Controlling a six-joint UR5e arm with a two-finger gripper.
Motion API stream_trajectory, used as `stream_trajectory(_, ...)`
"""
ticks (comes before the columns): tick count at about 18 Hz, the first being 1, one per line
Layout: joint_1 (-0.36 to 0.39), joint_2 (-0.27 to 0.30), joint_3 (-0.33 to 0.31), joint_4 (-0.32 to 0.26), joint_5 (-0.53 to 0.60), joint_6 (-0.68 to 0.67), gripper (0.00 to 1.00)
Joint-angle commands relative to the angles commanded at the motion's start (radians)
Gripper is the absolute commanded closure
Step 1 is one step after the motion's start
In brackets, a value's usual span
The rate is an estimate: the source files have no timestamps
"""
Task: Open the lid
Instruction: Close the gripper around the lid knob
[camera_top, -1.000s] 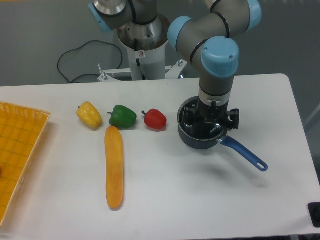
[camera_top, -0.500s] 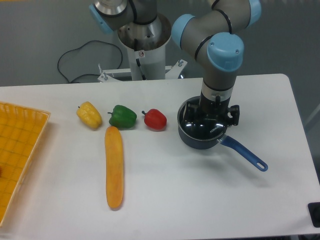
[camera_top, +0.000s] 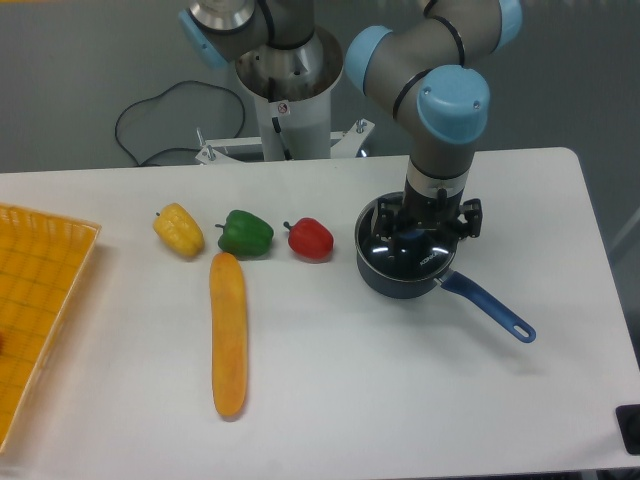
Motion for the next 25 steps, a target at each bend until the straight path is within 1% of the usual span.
stream_trajectory(3,-0.005,0.005,0.0,-0.029,0.003,-0.002,0.0)
stream_trajectory(7,-0.005,0.006,-0.003,-0.028,0.003,-0.002,0.0)
stream_trajectory(11,-0.005,0.005,-0.005,-0.049,0.006,0.001,0.0)
stream_trajectory(18,-0.008,0.002,-0.021,-0.049,0.005,0.009,0.0)
stream_trajectory(21,-0.006,0.003,-0.057,-0.041,0.005,0.012,0.0)
stream_trajectory(25,-0.002,0.003,-0.06,-0.04,0.005,0.018,0.0)
